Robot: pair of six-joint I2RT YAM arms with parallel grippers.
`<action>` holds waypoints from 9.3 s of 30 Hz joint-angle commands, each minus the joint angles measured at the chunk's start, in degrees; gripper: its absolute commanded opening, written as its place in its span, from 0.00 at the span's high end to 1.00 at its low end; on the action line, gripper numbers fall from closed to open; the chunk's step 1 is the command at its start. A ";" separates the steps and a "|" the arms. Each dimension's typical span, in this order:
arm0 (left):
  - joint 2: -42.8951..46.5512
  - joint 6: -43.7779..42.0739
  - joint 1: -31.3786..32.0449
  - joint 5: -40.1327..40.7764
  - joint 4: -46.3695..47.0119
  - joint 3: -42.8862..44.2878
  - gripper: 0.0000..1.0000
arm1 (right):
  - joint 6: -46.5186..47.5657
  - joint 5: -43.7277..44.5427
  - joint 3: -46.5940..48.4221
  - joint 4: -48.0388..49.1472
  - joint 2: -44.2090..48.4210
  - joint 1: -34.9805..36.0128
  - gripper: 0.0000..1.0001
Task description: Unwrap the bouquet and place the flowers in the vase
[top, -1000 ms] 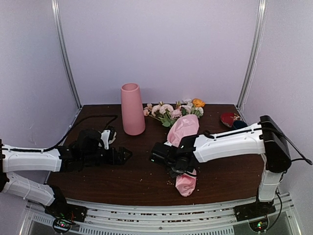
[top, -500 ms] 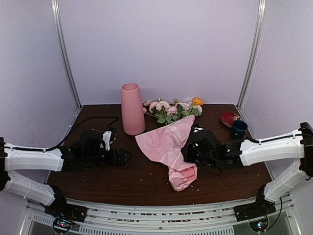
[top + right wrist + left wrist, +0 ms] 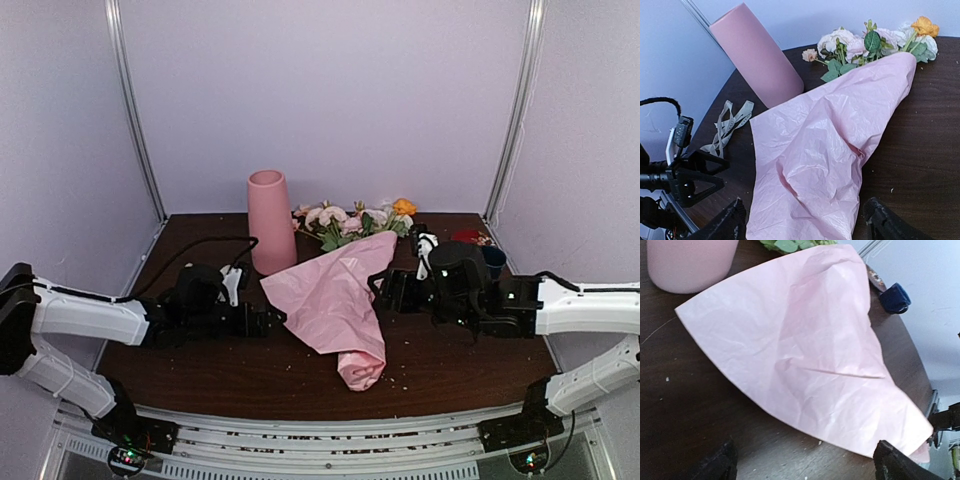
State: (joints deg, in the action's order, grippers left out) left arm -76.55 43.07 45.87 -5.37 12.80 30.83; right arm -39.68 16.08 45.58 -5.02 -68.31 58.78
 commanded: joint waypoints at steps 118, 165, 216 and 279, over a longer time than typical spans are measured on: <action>-19.83 5.11 0.19 -8.44 11.89 25.11 0.06 | 14.95 -14.75 42.97 -22.55 -24.52 -5.01 0.11; 5.17 29.49 0.19 0.15 9.12 -4.79 0.02 | -8.70 12.81 -8.82 -18.54 14.03 -28.90 1.00; -3.76 17.58 -6.15 12.32 -2.71 13.98 1.00 | -10.95 16.09 -9.54 -23.57 20.69 -29.03 1.00; -16.06 3.53 -0.95 3.23 -1.80 4.40 0.94 | -11.29 -13.36 -16.31 1.53 -7.59 -26.32 0.40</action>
State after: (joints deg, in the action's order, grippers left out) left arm -91.18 44.84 45.98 -2.15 6.85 36.82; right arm -49.19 2.72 31.11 -6.57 -77.14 33.10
